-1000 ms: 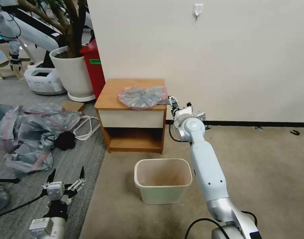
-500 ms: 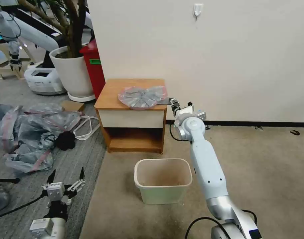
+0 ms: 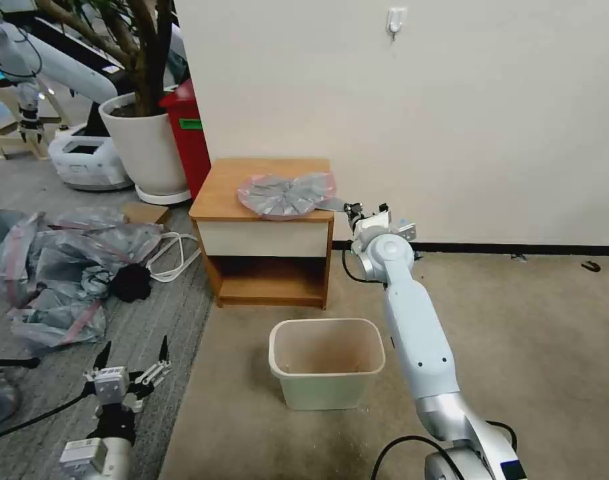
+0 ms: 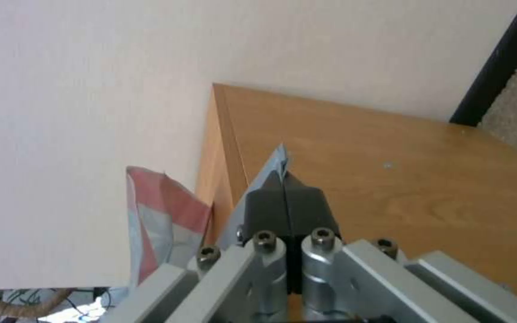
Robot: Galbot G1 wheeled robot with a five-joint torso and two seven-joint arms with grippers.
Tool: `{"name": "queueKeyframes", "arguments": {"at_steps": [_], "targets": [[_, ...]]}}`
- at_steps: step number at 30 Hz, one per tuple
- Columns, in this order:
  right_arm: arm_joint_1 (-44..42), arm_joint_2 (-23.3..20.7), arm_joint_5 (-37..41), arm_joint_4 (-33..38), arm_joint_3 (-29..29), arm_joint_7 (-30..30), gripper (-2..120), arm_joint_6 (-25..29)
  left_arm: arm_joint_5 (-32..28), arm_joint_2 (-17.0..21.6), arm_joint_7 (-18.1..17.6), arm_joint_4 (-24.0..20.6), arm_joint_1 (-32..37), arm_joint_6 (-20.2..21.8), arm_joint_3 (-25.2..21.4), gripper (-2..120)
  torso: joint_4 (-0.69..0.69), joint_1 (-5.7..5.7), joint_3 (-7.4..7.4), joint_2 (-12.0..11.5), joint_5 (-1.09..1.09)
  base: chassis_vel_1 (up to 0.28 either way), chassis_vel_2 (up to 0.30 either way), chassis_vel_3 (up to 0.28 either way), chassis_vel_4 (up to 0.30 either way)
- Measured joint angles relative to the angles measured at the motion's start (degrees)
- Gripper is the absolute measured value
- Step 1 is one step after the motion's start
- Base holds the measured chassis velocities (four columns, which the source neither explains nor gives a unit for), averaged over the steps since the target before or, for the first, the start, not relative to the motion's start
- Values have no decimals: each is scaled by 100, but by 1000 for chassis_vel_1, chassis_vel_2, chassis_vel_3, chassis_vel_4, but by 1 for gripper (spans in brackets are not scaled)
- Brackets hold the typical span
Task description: Pick up the garbage bag from the table and place it over the trash can.
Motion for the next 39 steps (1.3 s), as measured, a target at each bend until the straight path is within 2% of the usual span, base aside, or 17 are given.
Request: {"name": "queueKeyframes", "arguments": {"at_steps": [10,20,25,28,29,33,34,37,39], "targets": [[-103,-36,4,247,-20,40,0,-2,6,-3,-1,44,-24,-3,22,100,0,0,0,0,0,0,0,0,0],[-510,-258,30,832,-171,222,0,-69,8,6,-1,87,-88,-6,55,100,1,0,0,0,0,0,0,0,0],[-998,-472,36,1511,-388,358,0,-128,8,20,-2,116,-146,-6,83,100,0,0,0,0,0,0,0,0,0],[-1563,-648,34,2192,-598,465,0,-157,7,21,-2,152,-198,-6,103,100,0,0,0,0,0,0,0,0,0],[-1563,-648,34,2192,-598,465,0,-157,7,21,-2,152,-198,-6,103,100,0,0,0,0,0,0,0,0,0],[-2697,-952,-126,3166,-954,542,0,-203,6,3,-2,181,-256,-17,161,100,0,0,0,0,0,0,0,0,0],[-2697,-952,-126,3166,-954,542,0,-203,6,3,-2,181,-256,-17,161,100,0,0,0,0,0,0,0,0,0],[-3553,-1175,-452,3794,-1297,532,0,-208,4,-2,-2,193,-295,-31,178,100,0,0,-1,0,0,0,0,0,0],[-3710,-1213,-546,3885,-1372,529,0,-204,3,-2,-2,199,-304,-33,180,100,-1,0,-1,0,0,0,0,0,0]]}}
